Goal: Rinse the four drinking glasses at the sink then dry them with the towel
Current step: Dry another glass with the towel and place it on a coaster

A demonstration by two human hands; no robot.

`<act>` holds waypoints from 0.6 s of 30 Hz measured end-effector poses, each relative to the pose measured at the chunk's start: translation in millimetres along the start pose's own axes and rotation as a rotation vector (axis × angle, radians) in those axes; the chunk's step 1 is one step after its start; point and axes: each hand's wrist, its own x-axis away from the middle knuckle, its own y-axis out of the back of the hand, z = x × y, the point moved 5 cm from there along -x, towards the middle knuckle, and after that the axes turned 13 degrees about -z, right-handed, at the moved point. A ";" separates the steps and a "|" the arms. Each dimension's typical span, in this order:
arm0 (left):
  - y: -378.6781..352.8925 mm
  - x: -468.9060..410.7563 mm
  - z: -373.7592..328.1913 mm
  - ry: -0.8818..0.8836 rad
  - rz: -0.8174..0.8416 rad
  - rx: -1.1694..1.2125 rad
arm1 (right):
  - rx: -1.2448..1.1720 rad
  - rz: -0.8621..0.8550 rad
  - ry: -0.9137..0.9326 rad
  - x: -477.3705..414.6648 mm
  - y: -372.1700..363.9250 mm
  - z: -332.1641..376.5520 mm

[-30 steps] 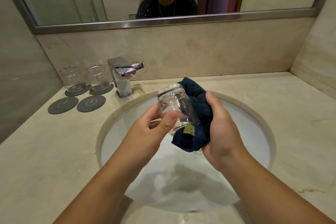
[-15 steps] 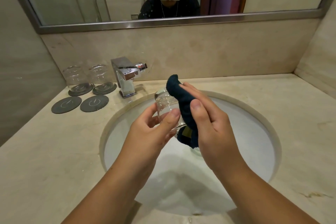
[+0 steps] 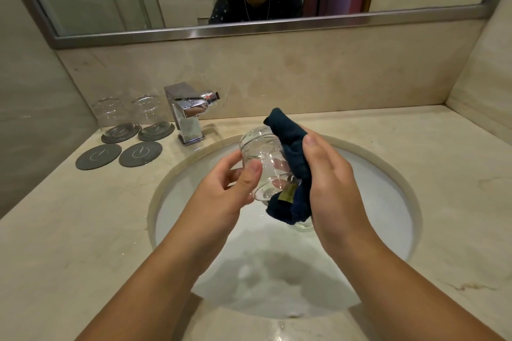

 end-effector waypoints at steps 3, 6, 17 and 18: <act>-0.2 0.4 -0.5 0.027 -0.041 0.109 | 0.091 0.001 0.145 3.6 0.2 6.5; -5.0 3.7 0.5 0.075 -0.023 0.146 | 0.210 0.062 0.308 9.0 -4.5 11.0; -4.7 5.5 -4.7 -0.021 0.126 0.187 | -0.020 -0.031 -0.016 2.0 -2.1 3.4; -5.9 6.0 -4.2 -0.018 0.149 0.186 | -0.084 -0.020 -0.108 0.1 -1.9 -1.4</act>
